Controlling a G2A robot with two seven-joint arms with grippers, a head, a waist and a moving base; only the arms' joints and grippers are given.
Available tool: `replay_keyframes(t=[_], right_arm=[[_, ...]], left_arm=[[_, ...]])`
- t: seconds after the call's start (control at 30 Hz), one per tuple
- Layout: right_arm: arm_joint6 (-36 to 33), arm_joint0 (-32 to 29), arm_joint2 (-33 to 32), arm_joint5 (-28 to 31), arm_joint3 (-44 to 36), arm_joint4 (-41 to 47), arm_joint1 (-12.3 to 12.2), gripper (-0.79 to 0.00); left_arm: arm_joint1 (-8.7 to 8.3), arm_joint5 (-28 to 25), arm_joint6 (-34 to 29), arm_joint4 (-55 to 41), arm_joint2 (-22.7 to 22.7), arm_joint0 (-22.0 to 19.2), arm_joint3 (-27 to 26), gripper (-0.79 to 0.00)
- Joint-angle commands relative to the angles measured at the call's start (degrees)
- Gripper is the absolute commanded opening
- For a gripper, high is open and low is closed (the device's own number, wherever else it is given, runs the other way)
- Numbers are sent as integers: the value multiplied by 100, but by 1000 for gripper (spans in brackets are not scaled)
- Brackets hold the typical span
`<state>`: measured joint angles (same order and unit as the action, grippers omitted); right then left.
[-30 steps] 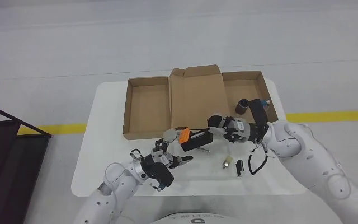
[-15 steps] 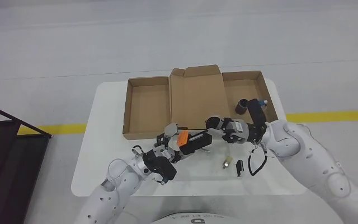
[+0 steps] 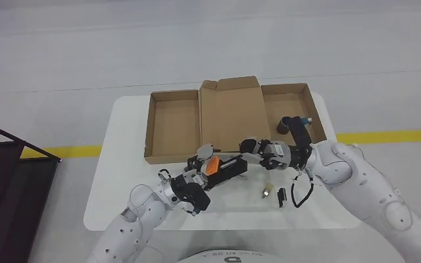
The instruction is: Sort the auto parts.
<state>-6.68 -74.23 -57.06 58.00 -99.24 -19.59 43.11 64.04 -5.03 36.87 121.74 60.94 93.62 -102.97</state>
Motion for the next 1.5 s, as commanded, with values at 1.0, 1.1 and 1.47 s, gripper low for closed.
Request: replay_keyframes(t=[1.0,1.1,1.47], right_arm=[[15,55,110,0,-84,856,-143,0],[15,55,110,0,-84,856,-143,0],[15,55,110,0,-84,856,-143,0]], left_arm=[[-222,639,-634,299,1412,308,-242,-785],[-206,614,-1319,331,1596,-69,69,-785],[-26,-374,-3293,680,1012,-1631,1681,-785]])
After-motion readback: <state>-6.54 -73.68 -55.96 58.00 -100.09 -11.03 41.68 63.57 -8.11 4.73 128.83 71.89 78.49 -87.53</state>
